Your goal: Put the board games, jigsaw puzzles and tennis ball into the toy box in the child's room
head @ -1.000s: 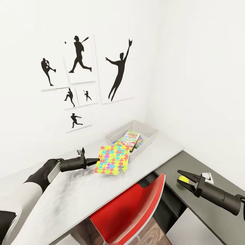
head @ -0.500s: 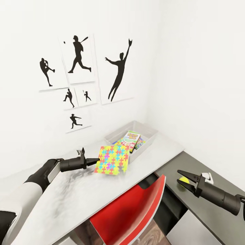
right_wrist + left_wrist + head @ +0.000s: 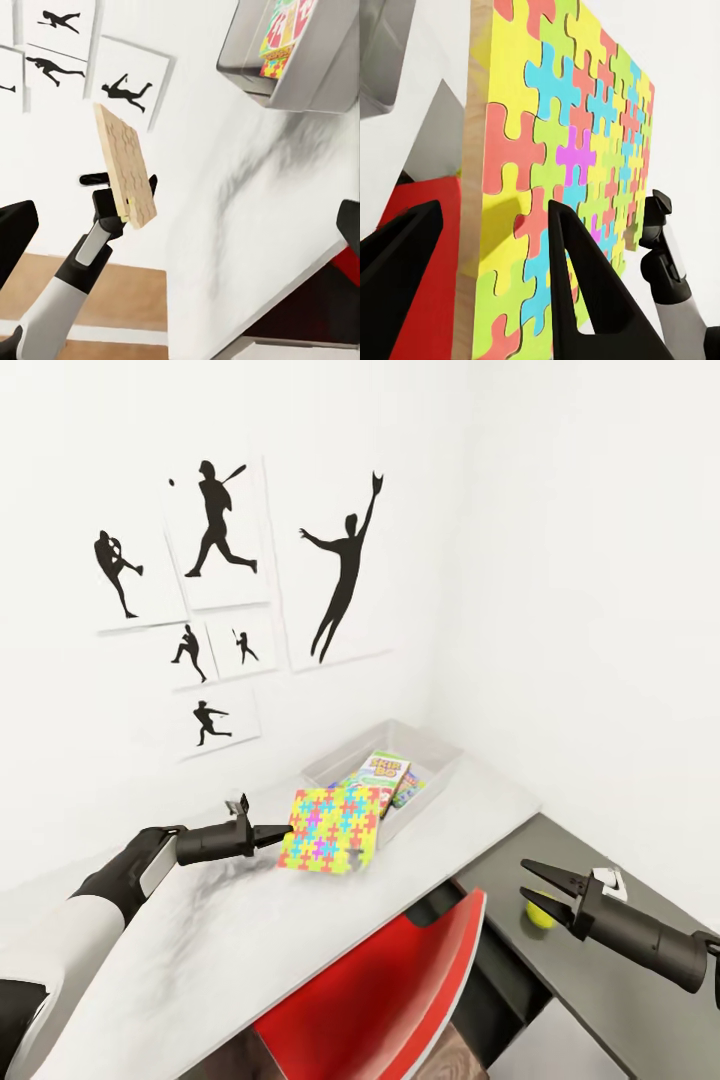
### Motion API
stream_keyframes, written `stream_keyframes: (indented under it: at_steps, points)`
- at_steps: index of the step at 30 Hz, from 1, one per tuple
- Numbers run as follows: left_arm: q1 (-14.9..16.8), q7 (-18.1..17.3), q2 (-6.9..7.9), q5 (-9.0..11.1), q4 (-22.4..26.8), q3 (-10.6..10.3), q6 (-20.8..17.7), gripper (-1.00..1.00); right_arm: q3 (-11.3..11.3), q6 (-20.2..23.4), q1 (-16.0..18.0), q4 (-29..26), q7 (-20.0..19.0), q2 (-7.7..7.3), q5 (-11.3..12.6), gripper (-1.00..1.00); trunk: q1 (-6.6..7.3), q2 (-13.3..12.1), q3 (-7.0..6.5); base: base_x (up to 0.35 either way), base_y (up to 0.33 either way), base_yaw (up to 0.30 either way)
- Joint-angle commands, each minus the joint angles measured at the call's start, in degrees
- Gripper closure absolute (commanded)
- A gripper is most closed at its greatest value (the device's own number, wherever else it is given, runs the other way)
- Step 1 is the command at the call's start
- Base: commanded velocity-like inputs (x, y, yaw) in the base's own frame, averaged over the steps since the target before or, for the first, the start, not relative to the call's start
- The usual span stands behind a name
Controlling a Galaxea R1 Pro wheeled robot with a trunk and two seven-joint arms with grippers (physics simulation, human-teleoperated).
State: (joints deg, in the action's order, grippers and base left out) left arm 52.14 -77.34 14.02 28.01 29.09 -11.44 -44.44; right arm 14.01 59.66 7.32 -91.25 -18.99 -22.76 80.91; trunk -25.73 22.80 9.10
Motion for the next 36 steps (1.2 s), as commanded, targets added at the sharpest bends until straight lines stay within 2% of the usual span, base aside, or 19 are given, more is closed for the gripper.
stream_keyframes:
  at_steps: [1,8,23,28,36]
  points:
    - [0.1,-0.1,0.07,0.4,0.0,-0.3,-0.6,1.00,0.1,0.2,0.1,0.0,-0.6,0.00,-0.6,-1.00,-0.05,0.1,0.12,0.119,-0.072,0.000]
    - [0.1,-0.1,0.12,0.4,0.0,-0.3,-0.6,1.00,0.1,0.2,0.1,0.0,-0.6,0.00,-0.6,-1.00,-0.05,0.1,0.07,0.027,-0.016,-0.018]
    - [0.1,-0.2,0.11,0.4,0.0,-0.3,-0.6,1.00,0.1,0.2,0.1,0.0,-0.6,0.00,-0.6,-1.00,-0.05,0.1,-0.89,0.001,0.000,-0.178]
    - [0.1,-0.2,0.12,0.4,0.0,-0.3,-0.6,1.00,0.1,0.2,0.1,0.0,-0.6,0.00,-0.6,-1.00,-0.05,0.1,-1.23,0.134,-0.004,-0.186]
    - [0.1,-0.1,0.13,0.4,0.0,-0.3,-0.6,1.00,0.1,0.2,0.1,0.0,-0.6,0.00,-0.6,-1.00,-0.05,0.1,-1.38,0.073,-0.032,-0.045]
